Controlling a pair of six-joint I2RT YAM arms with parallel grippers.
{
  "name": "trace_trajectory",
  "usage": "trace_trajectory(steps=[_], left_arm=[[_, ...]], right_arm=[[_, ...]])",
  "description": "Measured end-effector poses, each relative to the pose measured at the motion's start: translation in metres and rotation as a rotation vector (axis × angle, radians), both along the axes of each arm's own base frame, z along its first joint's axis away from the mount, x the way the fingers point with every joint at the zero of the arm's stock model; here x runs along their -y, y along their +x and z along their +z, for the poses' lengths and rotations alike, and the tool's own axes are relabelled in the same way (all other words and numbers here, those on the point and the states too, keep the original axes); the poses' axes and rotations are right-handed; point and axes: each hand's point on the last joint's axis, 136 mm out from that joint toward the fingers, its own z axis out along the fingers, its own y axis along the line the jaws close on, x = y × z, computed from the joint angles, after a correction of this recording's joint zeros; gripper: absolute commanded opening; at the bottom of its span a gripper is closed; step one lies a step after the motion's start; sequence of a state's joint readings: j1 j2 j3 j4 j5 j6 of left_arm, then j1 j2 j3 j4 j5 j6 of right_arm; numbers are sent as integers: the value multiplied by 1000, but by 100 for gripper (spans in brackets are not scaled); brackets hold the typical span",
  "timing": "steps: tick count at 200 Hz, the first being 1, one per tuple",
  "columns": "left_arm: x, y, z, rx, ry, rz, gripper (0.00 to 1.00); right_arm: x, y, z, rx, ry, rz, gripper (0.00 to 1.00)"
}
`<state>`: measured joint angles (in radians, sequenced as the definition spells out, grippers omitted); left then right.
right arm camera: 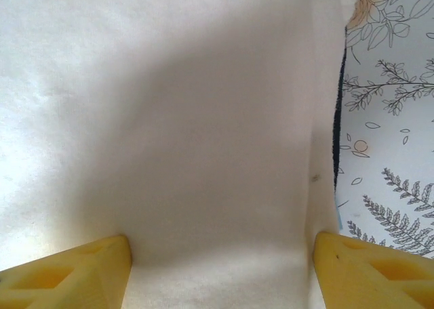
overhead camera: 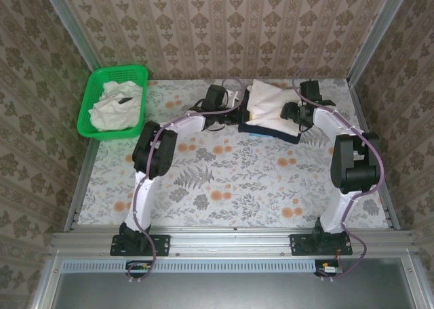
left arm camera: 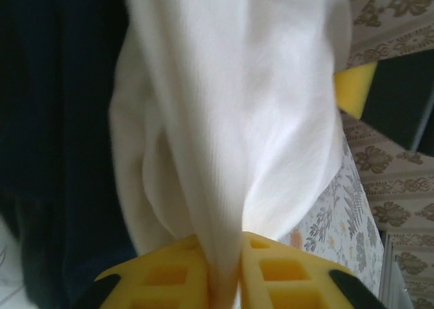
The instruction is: Fold and stack the t-shirts
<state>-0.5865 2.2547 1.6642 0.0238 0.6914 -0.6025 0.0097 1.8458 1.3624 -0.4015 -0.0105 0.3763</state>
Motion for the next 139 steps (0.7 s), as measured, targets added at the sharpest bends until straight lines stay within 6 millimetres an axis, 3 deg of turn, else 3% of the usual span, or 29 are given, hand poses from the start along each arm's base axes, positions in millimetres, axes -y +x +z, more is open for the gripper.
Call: trace_trajectory(steps=[17, 35, 47, 64, 90, 103, 112, 139], left_arm=[[-9, -2, -13, -39, 35, 16, 30], [-17, -1, -19, -71, 54, 33, 33], [-20, 1, -20, -73, 58, 39, 36], [-27, 2, -21, -75, 73, 47, 41], [-52, -10, -8, -62, 102, 68, 46], [-75, -18, 7, -41, 113, 98, 54], [-98, -25, 23, -10, 114, 128, 60], [-173, -35, 56, 81, 138, 278, 73]], right_arm=[[0, 0, 2, 4, -11, 1, 75], [-2, -7, 10, 19, -53, -6, 83], [-14, -16, 22, 45, -90, 10, 91], [-48, -31, 44, 99, -134, 82, 100], [-116, -40, 67, 202, -231, 272, 100], [-142, -43, 60, 211, -321, 373, 100], [-154, -44, 44, 185, -407, 440, 100], [-158, -37, -10, 62, -662, 596, 100]])
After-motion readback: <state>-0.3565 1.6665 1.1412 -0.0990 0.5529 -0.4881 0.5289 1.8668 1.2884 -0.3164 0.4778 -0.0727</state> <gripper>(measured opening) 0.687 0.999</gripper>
